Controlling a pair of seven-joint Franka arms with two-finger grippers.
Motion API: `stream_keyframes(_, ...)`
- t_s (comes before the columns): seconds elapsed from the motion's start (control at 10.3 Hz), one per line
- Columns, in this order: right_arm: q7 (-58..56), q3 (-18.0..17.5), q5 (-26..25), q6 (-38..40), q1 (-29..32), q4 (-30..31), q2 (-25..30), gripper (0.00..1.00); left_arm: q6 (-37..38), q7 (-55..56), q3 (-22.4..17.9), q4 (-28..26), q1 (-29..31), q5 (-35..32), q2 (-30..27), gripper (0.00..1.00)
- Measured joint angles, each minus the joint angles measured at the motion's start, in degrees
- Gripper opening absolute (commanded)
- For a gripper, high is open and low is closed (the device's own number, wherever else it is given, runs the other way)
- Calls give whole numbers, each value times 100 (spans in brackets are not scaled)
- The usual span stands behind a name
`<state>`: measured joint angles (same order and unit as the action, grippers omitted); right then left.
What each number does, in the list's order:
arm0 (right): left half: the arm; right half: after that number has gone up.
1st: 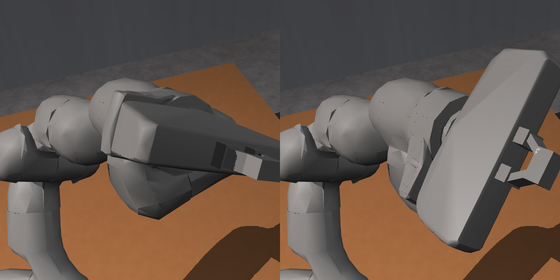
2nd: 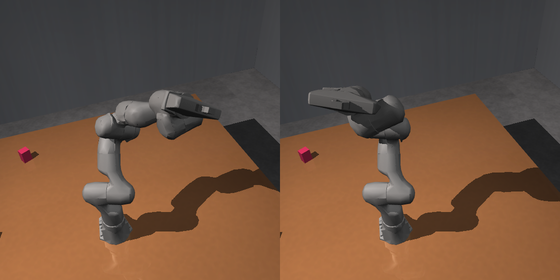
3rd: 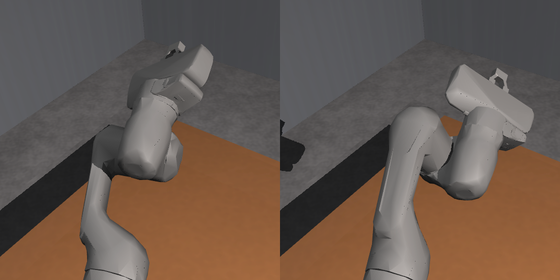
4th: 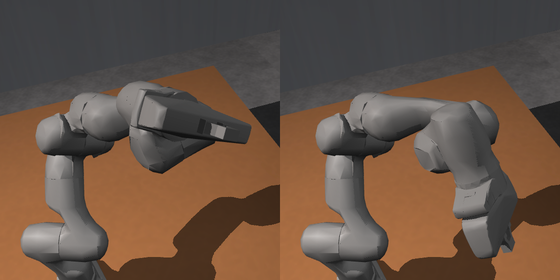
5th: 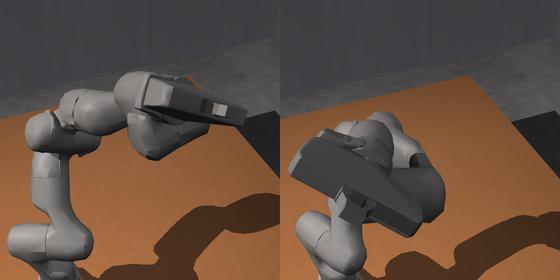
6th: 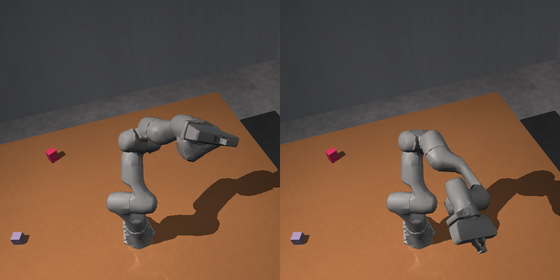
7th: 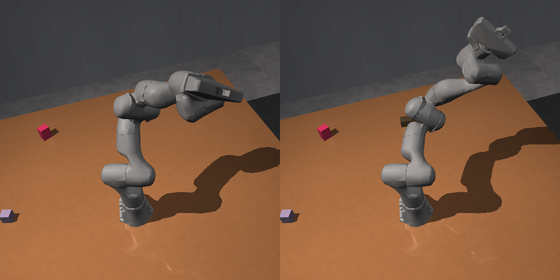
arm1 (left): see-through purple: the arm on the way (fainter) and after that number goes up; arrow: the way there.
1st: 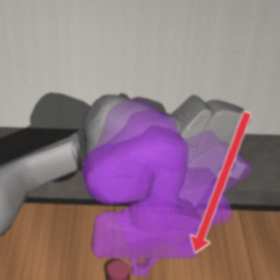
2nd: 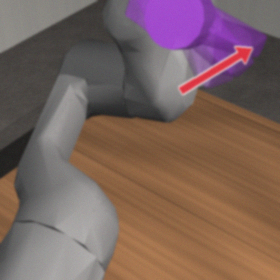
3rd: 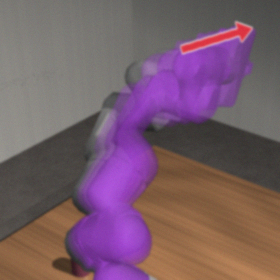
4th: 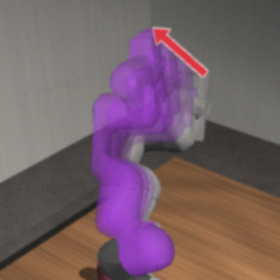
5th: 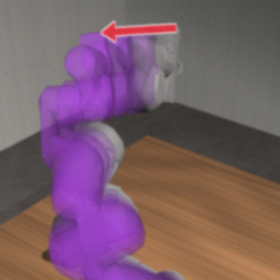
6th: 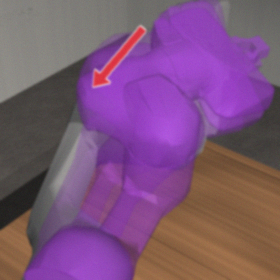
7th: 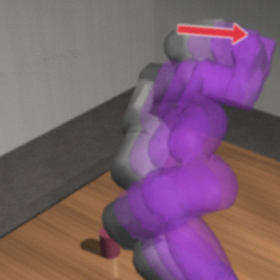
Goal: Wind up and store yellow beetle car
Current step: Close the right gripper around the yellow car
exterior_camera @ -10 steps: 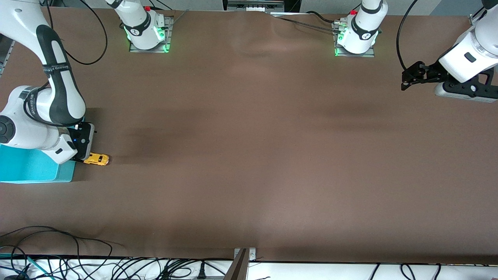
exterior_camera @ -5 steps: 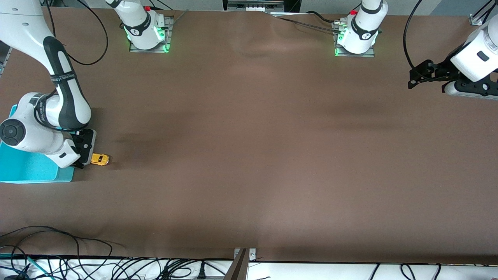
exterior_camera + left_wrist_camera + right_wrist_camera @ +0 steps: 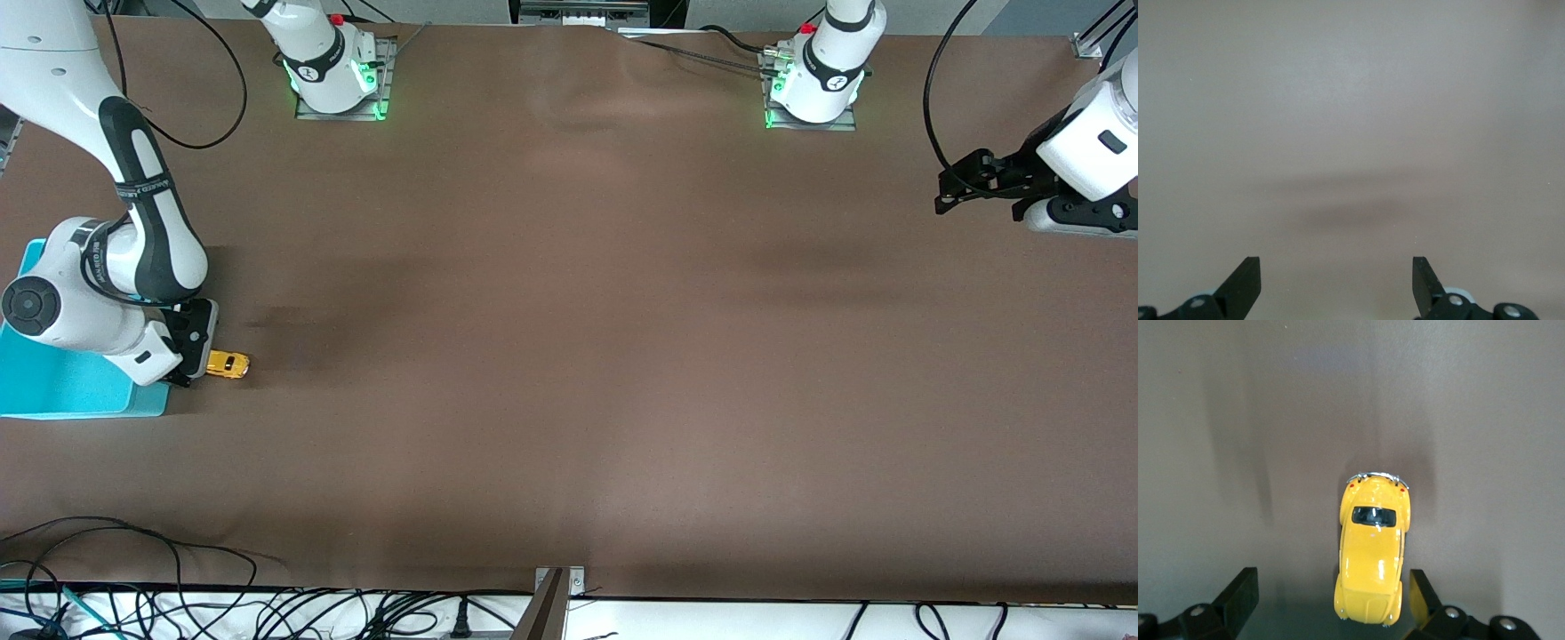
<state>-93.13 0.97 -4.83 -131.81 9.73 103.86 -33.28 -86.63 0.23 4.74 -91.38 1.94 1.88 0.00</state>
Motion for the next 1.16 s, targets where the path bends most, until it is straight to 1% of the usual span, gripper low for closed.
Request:
stream_keyframes(0.68, -235, 1, -1, -291, 8, -3, -130, 100, 0, 154, 1, 19, 3, 0, 28, 100)
stream_keyframes(0.77, -244, 1, 0, -312, 8, -6, -157, 88, 0, 156, 0, 19, 3, 0, 28, 100)
stream_keyframes(0.87, -249, 1, 0, -329, 8, -10, -176, 68, 0, 157, 0, 19, 4, 0, 29, 100)
stream_keyframes(0.97, -251, 1, 0, -345, 8, -10, -195, 28, 0, 158, 0, 19, 3, 0, 29, 100)
stream_keyframes(1.06, -258, 1, 0, -365, 8, -14, -215, 0, 0, 159, 0, 19, 3, 0, 29, 100)
stream_keyframes(1.16, -284, 1, 0, -379, 8, -34, -241, 0, 0, 159, 0, 20, 3, 0, 29, 100)
